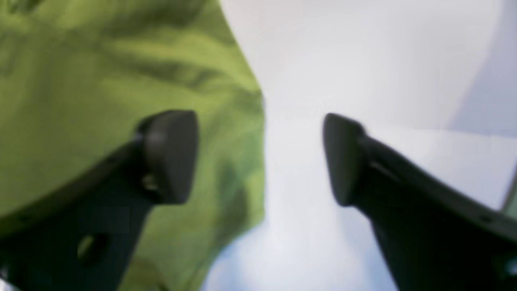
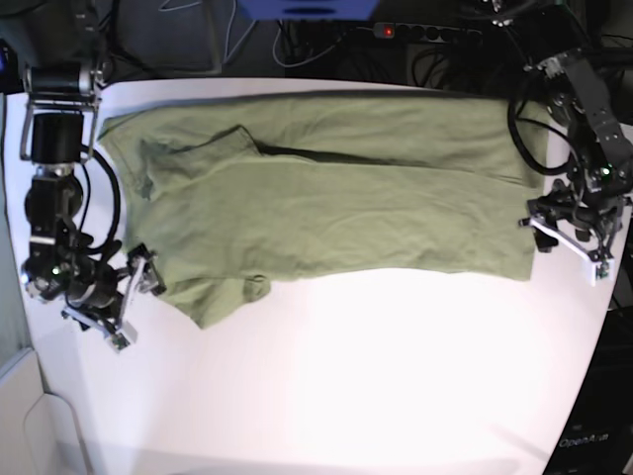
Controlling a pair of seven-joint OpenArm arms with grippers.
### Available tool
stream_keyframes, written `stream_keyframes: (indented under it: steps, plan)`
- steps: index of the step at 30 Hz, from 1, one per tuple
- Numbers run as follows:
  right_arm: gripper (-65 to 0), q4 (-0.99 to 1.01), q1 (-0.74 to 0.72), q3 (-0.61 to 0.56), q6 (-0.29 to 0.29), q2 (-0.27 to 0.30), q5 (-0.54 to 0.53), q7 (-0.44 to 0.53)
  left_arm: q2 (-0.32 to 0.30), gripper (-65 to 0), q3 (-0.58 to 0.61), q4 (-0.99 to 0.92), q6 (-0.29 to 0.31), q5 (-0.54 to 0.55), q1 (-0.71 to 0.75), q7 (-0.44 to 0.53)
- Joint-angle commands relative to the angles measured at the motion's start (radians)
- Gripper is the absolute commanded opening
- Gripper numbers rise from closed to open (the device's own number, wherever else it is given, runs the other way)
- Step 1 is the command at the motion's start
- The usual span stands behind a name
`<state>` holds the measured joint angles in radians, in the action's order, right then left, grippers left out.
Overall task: Fold the T-shirt properly
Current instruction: 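Grasp the hem corners with both grippers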
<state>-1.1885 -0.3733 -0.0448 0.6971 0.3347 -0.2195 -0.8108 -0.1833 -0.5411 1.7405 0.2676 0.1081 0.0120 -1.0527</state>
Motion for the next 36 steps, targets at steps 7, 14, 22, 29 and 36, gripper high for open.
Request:
stream_keyframes:
  steps: [7,14,22,29,36]
  plan:
    - [-11.3,0.12,-0.155,-0.122,0.001,-0.038,-0.002,0.095,-0.015,-25.2,0.0,-0.041,-0.003,0.003,-0.042,0.024]
    - [-11.3,0.305,-0.23,-0.177,0.001,-0.093,-0.001,0.238,-0.028,-25.2,-0.001,-0.061,-0.008,0.003,-0.047,0.024]
    - [-11.3,0.577,-0.309,-0.246,0.001,-0.095,-0.001,0.465,-0.041,-25.2,0.0,-0.063,-0.008,0.003,-0.039,0.024]
    - [-21.0,0.669,-0.338,-0.246,0.001,-0.088,-0.001,0.535,-0.04,-25.3,0.0,-0.067,-0.008,0.003,-0.037,0.024]
    - [-64.6,0.689,-0.332,-0.244,0.001,-0.088,-0.001,0.538,-0.034,-25.3,0.0,-0.067,-0.008,0.003,-0.048,0.024]
